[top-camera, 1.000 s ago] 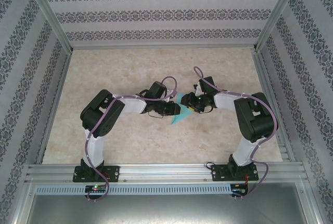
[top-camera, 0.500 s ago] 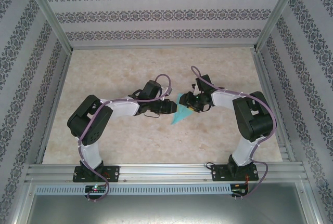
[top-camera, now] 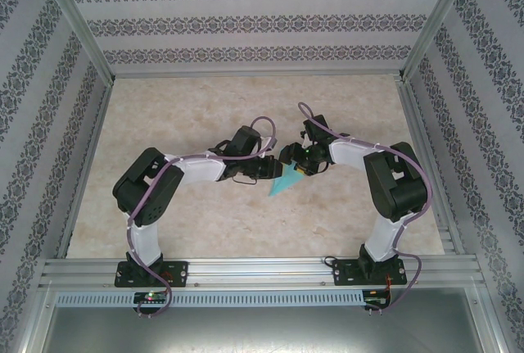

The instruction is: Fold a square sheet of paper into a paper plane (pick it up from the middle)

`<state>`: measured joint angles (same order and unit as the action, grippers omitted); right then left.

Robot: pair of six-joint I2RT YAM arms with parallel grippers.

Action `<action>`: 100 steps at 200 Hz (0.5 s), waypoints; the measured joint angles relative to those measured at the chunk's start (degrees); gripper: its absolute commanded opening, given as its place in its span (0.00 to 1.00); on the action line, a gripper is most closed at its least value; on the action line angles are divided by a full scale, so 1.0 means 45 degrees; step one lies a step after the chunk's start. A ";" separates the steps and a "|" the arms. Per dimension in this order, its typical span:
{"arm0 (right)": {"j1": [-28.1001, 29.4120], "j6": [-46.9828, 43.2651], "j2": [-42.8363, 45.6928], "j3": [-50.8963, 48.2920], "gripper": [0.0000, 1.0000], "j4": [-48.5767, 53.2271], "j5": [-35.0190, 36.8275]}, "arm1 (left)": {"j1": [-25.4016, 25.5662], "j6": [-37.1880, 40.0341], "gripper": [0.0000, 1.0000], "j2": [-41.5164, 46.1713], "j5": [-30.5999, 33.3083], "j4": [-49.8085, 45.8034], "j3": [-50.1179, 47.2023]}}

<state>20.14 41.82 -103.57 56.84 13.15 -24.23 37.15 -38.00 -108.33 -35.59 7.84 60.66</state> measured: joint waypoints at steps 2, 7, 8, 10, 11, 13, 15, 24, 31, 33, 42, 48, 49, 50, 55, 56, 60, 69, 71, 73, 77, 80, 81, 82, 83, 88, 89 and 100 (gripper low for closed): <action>0.0000 0.0005 -0.0005 0.0005 0.63 0.0015 0.0000 | 0.0000 -0.0005 0.17 -0.0019 0.0015 -0.0010 0.0005; 0.0005 0.0005 -0.0015 0.0015 0.63 0.0034 0.0005 | -0.0005 0.0000 0.17 -0.0083 0.0029 -0.0024 0.0019; 0.0005 0.0005 -0.0015 0.0015 0.63 0.0034 0.0005 | 0.0000 0.0000 0.17 -0.0092 0.0029 -0.0029 0.0024; 0.0005 0.0005 -0.0019 0.0019 0.63 0.0039 0.0005 | 0.0000 0.0000 0.17 -0.0112 0.0029 -0.0029 0.0029; 0.0005 0.0005 -0.0019 0.0024 0.63 0.0039 0.0005 | 0.0000 0.0000 0.17 -0.0136 0.0029 -0.0034 0.0029; 0.0005 0.0005 -0.0019 0.0024 0.63 0.0044 0.0005 | 0.0000 0.0000 0.17 -0.0160 0.0034 -0.0034 0.0034; 0.0005 0.0005 -0.0019 0.0024 0.63 0.0044 0.0005 | 0.0000 0.0000 0.17 -0.0175 0.0044 -0.0039 0.0039; 0.0005 0.0005 -0.0024 0.0029 0.63 0.0049 0.0005 | 0.0000 0.0000 0.16 -0.0311 0.0078 -0.0131 0.0073; 0.0005 0.0005 -0.0024 0.0034 0.63 0.0058 0.0005 | 0.0000 0.0000 0.16 -0.0403 0.0117 -0.0165 0.0078; 0.0005 0.0005 -0.0024 0.0039 0.63 0.0058 0.0005 | 0.0000 0.0000 0.15 -0.0423 0.0121 -0.0175 0.0078; 0.0005 0.0005 -0.0024 0.0039 0.63 0.0063 0.0005 | 0.0000 0.0000 0.15 -0.0500 0.0209 -0.0277 0.0078; 0.0005 0.0005 -0.0024 0.0039 0.63 0.0063 0.0005 | 0.0000 0.0000 0.15 -0.0529 0.0262 -0.0306 0.0078; 0.0005 0.0005 -0.0024 0.0039 0.63 0.0068 0.0005 | 0.0000 0.0000 0.15 -0.0529 0.0272 -0.0306 0.0078; 0.0005 0.0005 -0.0024 0.0039 0.63 0.0068 0.0005 | 0.0000 0.0000 0.15 -0.0539 0.0287 -0.0306 0.0078; 0.0005 0.0005 -0.0024 0.0039 0.63 0.0068 0.0005 | 0.0000 0.0000 0.14 -0.0539 0.0321 -0.0316 0.0078; 0.0005 0.0005 -0.0024 0.0039 0.63 0.0068 0.0005 | 0.0000 0.0000 0.14 -0.0539 0.0321 -0.0316 0.0078; 0.0005 0.0005 -0.0024 0.0039 0.63 0.0068 0.0005 | 0.0000 0.0000 0.14 -0.0539 0.0364 -0.0321 0.0078; 0.0005 0.0005 -0.0024 0.0039 0.63 0.0068 0.0000 | 0.0000 0.0000 0.14 -0.0539 0.0403 -0.0321 0.0087; 0.0005 0.0000 -0.0024 0.0039 0.63 0.0068 0.0000 | 0.0000 0.0000 0.14 -0.0539 0.0423 -0.0321 0.0092; 0.0005 0.0000 -0.0024 0.0039 0.63 0.0068 0.0000 | 0.0000 0.0000 0.14 -0.0539 0.0442 -0.0330 0.0097; 0.0005 0.0000 -0.0024 0.0039 0.63 0.0068 0.0000 | 0.0000 0.0000 0.14 -0.0544 0.0461 -0.0340 0.0102; 0.0005 0.0000 -0.0024 0.0039 0.63 0.0068 0.0000 | 0.0000 0.0000 0.14 -0.0544 0.0495 -0.0355 0.0107; 0.0005 0.0000 -0.0024 0.0039 0.63 0.0068 0.0000 | 0.0000 0.0000 0.14 -0.0544 0.0505 -0.0359 0.0107; 0.0005 0.0000 -0.0024 0.0039 0.63 0.0068 0.0000 | 0.0000 0.0000 0.14 -0.0544 0.0500 -0.0359 0.0107; 0.0005 -0.0005 -0.0024 0.0039 0.63 0.0068 0.0000 | 0.0000 0.0000 0.14 -0.0544 0.0500 -0.0364 0.0107; 0.0005 -0.0005 -0.0024 0.0039 0.62 0.0068 0.0000 | 0.0000 0.0000 0.14 -0.0544 0.0549 -0.0379 0.0112; 0.0005 -0.0005 -0.0019 0.0039 0.62 0.0068 0.0000 | 0.0000 0.0000 0.14 -0.0544 0.0549 -0.0379 0.0117; 0.0005 -0.0015 -0.0019 0.0034 0.62 0.0068 0.0000 | 0.0000 0.0000 0.14 -0.0563 0.0612 -0.0437 0.0146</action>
<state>20.16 41.76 -103.66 56.99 13.45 -24.23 37.15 -38.00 -110.87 -32.84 5.87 61.32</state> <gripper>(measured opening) 0.623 0.141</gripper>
